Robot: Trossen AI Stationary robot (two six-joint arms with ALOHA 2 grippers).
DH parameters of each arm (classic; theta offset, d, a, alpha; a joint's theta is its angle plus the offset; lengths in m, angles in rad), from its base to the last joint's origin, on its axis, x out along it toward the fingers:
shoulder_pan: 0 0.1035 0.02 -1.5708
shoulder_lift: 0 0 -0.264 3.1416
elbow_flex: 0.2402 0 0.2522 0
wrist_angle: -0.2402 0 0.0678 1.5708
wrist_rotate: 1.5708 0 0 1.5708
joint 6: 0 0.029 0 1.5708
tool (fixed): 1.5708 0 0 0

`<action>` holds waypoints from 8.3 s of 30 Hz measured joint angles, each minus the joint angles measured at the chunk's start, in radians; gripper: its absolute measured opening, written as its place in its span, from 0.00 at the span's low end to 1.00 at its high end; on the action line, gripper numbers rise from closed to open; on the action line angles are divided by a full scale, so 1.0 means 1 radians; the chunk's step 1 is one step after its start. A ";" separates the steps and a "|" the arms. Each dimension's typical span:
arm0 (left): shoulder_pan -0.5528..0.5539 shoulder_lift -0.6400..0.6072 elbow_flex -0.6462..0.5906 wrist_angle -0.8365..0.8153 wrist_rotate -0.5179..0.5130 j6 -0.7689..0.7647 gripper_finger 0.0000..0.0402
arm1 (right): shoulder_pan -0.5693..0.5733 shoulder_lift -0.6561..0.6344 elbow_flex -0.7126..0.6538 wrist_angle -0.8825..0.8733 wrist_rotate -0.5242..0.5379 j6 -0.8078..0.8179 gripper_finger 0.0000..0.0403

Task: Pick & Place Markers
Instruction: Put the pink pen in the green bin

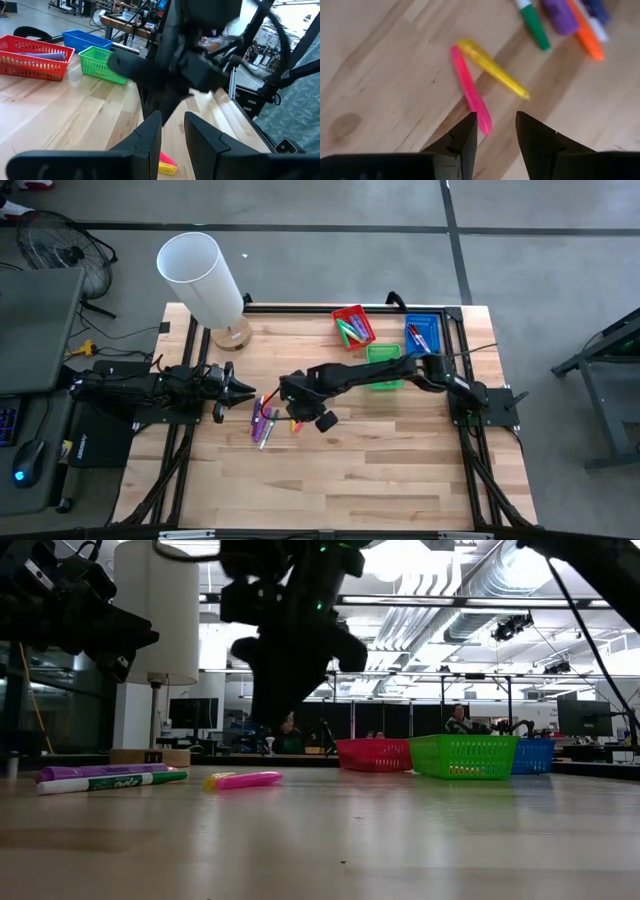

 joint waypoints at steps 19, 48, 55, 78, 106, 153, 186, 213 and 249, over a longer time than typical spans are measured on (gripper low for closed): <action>0.000 0.000 0.000 0.000 0.000 0.000 0.21 | 0.032 0.093 0.010 0.007 0.000 -0.127 0.31; 0.000 0.000 0.000 0.000 0.000 0.000 0.21 | 0.030 0.116 0.011 -0.021 -0.071 -0.026 0.31; 0.000 0.000 0.000 0.000 0.000 0.000 0.21 | 0.031 0.116 0.012 -0.040 -0.058 0.079 0.31; 0.000 0.000 0.000 0.000 0.000 0.000 0.21 | 0.032 0.116 0.012 -0.079 0.010 0.213 0.09; 0.000 0.000 0.000 0.000 0.000 0.000 0.21 | 0.030 0.116 0.011 -0.079 0.007 0.315 0.08; 0.000 0.000 0.000 0.000 0.000 0.000 0.21 | 0.009 -0.073 0.009 -0.584 0.272 0.584 0.07; 0.000 0.000 0.000 0.000 0.000 0.000 0.21 | -0.230 -0.727 -0.891 -0.141 0.292 1.319 0.07; 0.000 0.000 0.000 0.000 0.000 0.000 0.21 | -0.297 -0.725 -1.018 0.123 0.244 1.353 0.12; 0.000 0.000 0.000 0.000 0.000 0.000 0.21 | -0.296 -0.725 -1.017 0.048 0.270 1.379 0.51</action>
